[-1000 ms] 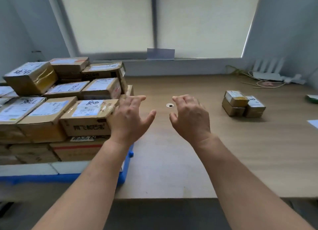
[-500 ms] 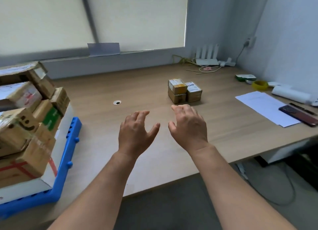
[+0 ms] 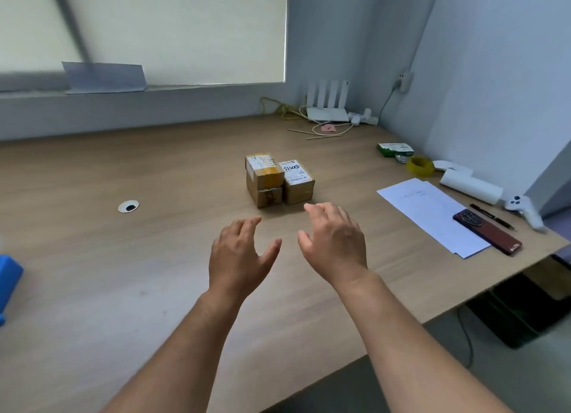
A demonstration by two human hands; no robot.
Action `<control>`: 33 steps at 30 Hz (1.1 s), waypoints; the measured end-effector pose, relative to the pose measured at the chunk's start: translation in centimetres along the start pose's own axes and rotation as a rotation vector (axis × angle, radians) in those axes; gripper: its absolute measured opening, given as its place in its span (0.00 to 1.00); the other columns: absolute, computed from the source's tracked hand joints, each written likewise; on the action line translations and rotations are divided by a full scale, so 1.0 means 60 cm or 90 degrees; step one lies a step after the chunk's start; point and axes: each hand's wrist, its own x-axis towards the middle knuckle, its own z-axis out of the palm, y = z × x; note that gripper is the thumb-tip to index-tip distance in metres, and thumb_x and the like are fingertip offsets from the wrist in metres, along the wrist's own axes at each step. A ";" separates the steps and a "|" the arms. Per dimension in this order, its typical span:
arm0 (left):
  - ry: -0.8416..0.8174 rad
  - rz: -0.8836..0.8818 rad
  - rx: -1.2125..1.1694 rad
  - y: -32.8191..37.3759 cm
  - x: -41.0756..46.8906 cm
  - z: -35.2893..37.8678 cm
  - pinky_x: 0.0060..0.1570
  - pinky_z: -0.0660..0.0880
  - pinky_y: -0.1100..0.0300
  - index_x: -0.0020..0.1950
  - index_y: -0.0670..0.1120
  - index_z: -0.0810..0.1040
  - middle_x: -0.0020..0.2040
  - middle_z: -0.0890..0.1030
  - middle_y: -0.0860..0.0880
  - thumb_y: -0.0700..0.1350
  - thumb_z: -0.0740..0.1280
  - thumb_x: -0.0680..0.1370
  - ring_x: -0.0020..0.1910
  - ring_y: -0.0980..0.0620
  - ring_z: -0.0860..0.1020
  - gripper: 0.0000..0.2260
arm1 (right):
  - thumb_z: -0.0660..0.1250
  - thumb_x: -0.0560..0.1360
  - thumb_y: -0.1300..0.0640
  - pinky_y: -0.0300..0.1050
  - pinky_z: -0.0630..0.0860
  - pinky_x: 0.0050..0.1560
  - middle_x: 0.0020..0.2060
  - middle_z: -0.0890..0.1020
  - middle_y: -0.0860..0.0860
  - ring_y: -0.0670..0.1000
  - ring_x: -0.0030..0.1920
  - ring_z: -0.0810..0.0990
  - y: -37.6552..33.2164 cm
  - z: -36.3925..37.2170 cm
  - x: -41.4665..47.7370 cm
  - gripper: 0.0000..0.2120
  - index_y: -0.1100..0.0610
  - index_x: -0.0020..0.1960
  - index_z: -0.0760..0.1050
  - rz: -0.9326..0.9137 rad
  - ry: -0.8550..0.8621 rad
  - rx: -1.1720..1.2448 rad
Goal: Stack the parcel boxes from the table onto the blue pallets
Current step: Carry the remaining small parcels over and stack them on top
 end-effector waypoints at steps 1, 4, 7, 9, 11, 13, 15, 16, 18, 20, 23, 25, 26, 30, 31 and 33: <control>0.000 -0.006 -0.003 0.001 0.020 0.009 0.59 0.68 0.52 0.70 0.48 0.69 0.65 0.74 0.46 0.59 0.64 0.76 0.64 0.47 0.71 0.26 | 0.63 0.76 0.54 0.46 0.68 0.57 0.62 0.75 0.54 0.56 0.62 0.72 0.009 0.005 0.023 0.22 0.55 0.70 0.69 0.000 -0.009 -0.007; 0.005 -0.030 0.001 -0.005 0.080 0.034 0.60 0.68 0.52 0.70 0.48 0.69 0.65 0.74 0.47 0.59 0.63 0.76 0.64 0.48 0.70 0.26 | 0.62 0.76 0.53 0.46 0.68 0.58 0.63 0.74 0.53 0.54 0.63 0.71 0.028 0.024 0.088 0.22 0.54 0.70 0.68 -0.011 -0.035 -0.014; 0.009 -0.058 -0.010 -0.015 0.129 0.058 0.59 0.69 0.53 0.71 0.49 0.68 0.66 0.73 0.48 0.59 0.63 0.76 0.66 0.49 0.69 0.26 | 0.62 0.77 0.53 0.46 0.68 0.59 0.63 0.74 0.53 0.54 0.63 0.71 0.042 0.051 0.138 0.22 0.54 0.70 0.68 -0.021 -0.053 -0.002; 0.001 -0.079 -0.013 -0.019 0.155 0.072 0.59 0.69 0.54 0.72 0.49 0.66 0.68 0.72 0.48 0.59 0.62 0.77 0.67 0.49 0.68 0.27 | 0.61 0.77 0.53 0.45 0.69 0.59 0.63 0.73 0.53 0.53 0.63 0.70 0.052 0.070 0.165 0.22 0.54 0.71 0.67 -0.022 -0.069 0.006; -0.016 -0.105 -0.019 -0.026 0.178 0.086 0.60 0.69 0.54 0.73 0.49 0.64 0.69 0.70 0.49 0.60 0.62 0.77 0.69 0.50 0.66 0.28 | 0.61 0.78 0.52 0.45 0.68 0.60 0.64 0.73 0.53 0.53 0.64 0.70 0.061 0.087 0.186 0.22 0.54 0.71 0.66 -0.020 -0.087 0.019; -0.029 -0.128 -0.028 -0.034 0.199 0.100 0.60 0.70 0.53 0.74 0.50 0.63 0.70 0.69 0.49 0.60 0.61 0.77 0.69 0.50 0.66 0.28 | 0.61 0.78 0.51 0.44 0.68 0.61 0.64 0.72 0.53 0.53 0.65 0.69 0.067 0.103 0.206 0.23 0.55 0.72 0.65 -0.015 -0.106 0.034; -0.030 -0.149 -0.037 -0.043 0.224 0.113 0.60 0.71 0.52 0.74 0.50 0.62 0.70 0.69 0.50 0.60 0.61 0.77 0.68 0.51 0.67 0.29 | 0.61 0.78 0.51 0.44 0.68 0.60 0.65 0.72 0.53 0.53 0.65 0.68 0.072 0.118 0.234 0.25 0.54 0.73 0.62 -0.008 -0.119 0.052; -0.030 -0.158 -0.038 -0.047 0.237 0.120 0.60 0.71 0.52 0.75 0.50 0.61 0.70 0.69 0.50 0.61 0.61 0.77 0.68 0.51 0.67 0.29 | 0.61 0.78 0.50 0.45 0.68 0.61 0.66 0.71 0.53 0.53 0.66 0.68 0.074 0.125 0.249 0.26 0.55 0.74 0.61 -0.007 -0.125 0.059; -0.036 -0.177 -0.038 -0.054 0.260 0.132 0.61 0.71 0.52 0.75 0.50 0.60 0.70 0.69 0.49 0.61 0.61 0.77 0.69 0.50 0.67 0.30 | 0.61 0.79 0.49 0.46 0.67 0.62 0.68 0.70 0.53 0.53 0.67 0.67 0.079 0.142 0.280 0.28 0.55 0.75 0.58 -0.010 -0.140 0.069; -0.045 -0.200 -0.039 -0.062 0.280 0.144 0.62 0.71 0.51 0.75 0.50 0.59 0.71 0.69 0.50 0.61 0.61 0.77 0.69 0.51 0.67 0.31 | 0.61 0.79 0.48 0.46 0.66 0.64 0.69 0.69 0.53 0.53 0.68 0.66 0.083 0.161 0.311 0.29 0.56 0.76 0.57 -0.009 -0.157 0.079; -0.063 -0.225 -0.031 -0.077 0.316 0.160 0.62 0.71 0.51 0.76 0.50 0.58 0.71 0.68 0.50 0.62 0.60 0.77 0.69 0.50 0.67 0.31 | 0.60 0.79 0.48 0.47 0.66 0.65 0.69 0.68 0.54 0.53 0.69 0.65 0.088 0.192 0.361 0.29 0.56 0.76 0.57 -0.008 -0.182 0.087; -0.071 -0.229 -0.020 -0.086 0.347 0.170 0.63 0.71 0.51 0.76 0.50 0.58 0.71 0.68 0.50 0.61 0.60 0.77 0.69 0.51 0.66 0.31 | 0.60 0.79 0.48 0.47 0.65 0.66 0.69 0.68 0.54 0.53 0.69 0.65 0.090 0.213 0.396 0.29 0.56 0.76 0.56 -0.009 -0.196 0.091; -0.074 -0.230 -0.014 -0.090 0.362 0.176 0.63 0.71 0.51 0.76 0.50 0.58 0.71 0.67 0.50 0.61 0.60 0.77 0.69 0.51 0.66 0.31 | 0.60 0.79 0.48 0.47 0.65 0.66 0.68 0.68 0.55 0.54 0.69 0.65 0.090 0.224 0.412 0.29 0.57 0.76 0.57 -0.008 -0.202 0.092; -0.090 -0.252 -0.021 -0.106 0.416 0.205 0.62 0.71 0.51 0.75 0.51 0.58 0.70 0.68 0.50 0.61 0.60 0.77 0.68 0.51 0.67 0.30 | 0.60 0.79 0.49 0.47 0.64 0.65 0.66 0.70 0.56 0.56 0.67 0.66 0.091 0.270 0.473 0.27 0.59 0.73 0.60 0.010 -0.223 0.102; -0.093 -0.259 -0.035 -0.112 0.428 0.213 0.62 0.71 0.51 0.75 0.50 0.58 0.70 0.68 0.50 0.61 0.60 0.77 0.68 0.50 0.68 0.30 | 0.60 0.79 0.48 0.48 0.64 0.65 0.66 0.70 0.57 0.56 0.67 0.66 0.091 0.280 0.486 0.27 0.59 0.73 0.60 0.017 -0.230 0.111; -0.095 -0.274 -0.063 -0.119 0.450 0.229 0.62 0.71 0.50 0.75 0.50 0.59 0.70 0.69 0.49 0.60 0.61 0.77 0.67 0.50 0.69 0.29 | 0.60 0.79 0.47 0.49 0.65 0.64 0.66 0.70 0.57 0.57 0.67 0.67 0.090 0.298 0.508 0.27 0.58 0.74 0.60 0.033 -0.248 0.130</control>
